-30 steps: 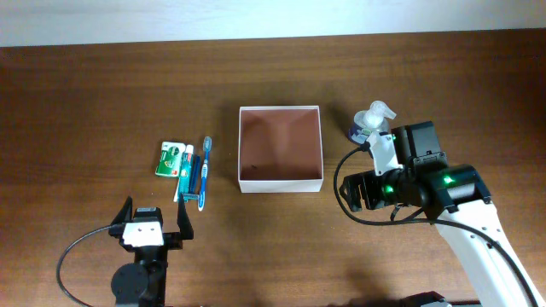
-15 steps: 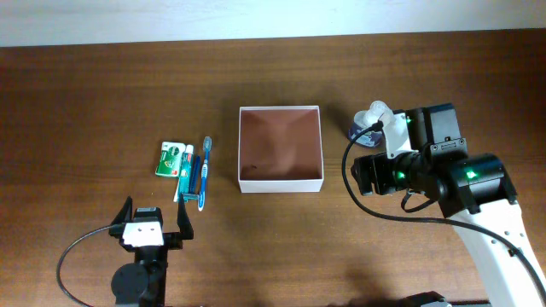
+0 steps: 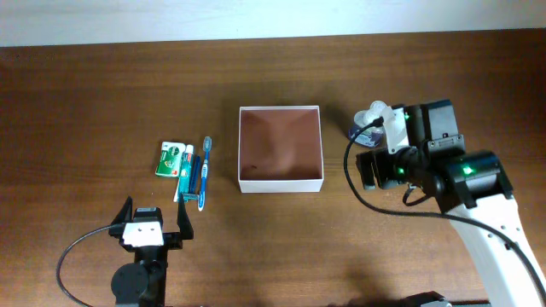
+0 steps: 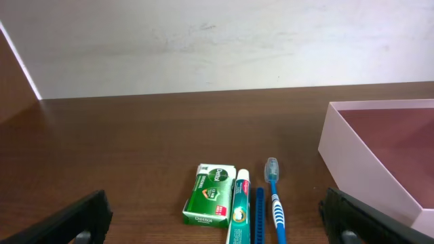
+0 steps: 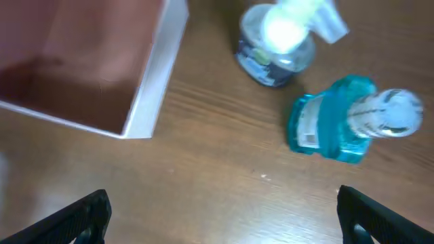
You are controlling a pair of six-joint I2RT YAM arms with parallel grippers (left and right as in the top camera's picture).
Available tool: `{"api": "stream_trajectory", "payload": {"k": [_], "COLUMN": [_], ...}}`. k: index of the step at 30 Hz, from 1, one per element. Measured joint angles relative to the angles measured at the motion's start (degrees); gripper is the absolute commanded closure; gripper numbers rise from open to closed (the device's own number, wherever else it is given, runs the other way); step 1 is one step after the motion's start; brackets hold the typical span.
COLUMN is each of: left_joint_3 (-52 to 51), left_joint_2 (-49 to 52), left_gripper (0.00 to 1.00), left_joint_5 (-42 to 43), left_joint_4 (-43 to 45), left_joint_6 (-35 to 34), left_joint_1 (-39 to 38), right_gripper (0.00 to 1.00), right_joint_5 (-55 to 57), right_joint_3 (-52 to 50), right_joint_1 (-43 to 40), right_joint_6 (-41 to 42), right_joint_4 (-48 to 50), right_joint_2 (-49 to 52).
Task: Pack container
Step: 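Lower the right gripper over the Listerine cap and grasp it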
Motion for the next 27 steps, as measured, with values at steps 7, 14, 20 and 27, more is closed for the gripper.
{"api": "stream_trajectory", "payload": {"k": [7, 14, 20, 27], "left_joint_3": [0.00, 0.00, 0.00, 0.00], "left_joint_2": [0.00, 0.00, 0.00, 0.00], "left_gripper": [0.01, 0.01, 0.01, 0.01], "left_joint_5": [0.00, 0.00, 0.00, 0.00], "left_joint_4": [0.00, 0.00, 0.00, 0.00], "left_joint_6": [-0.02, 0.00, -0.02, -0.02], "left_joint_1": [0.00, 0.00, 0.00, 0.00], "right_gripper": [0.01, 0.01, 0.17, 0.28], "right_joint_5": [9.86, 11.67, 8.44, 5.16], "right_joint_3": [8.98, 12.57, 12.57, 12.57], "right_joint_1": [-1.77, -8.09, -12.92, -15.56], "right_joint_6": [4.48, 5.53, 3.98, 3.54], "right_joint_4": [0.39, 0.68, 1.33, 2.40], "right_joint_2": [4.04, 12.26, 20.22, 22.29]}}
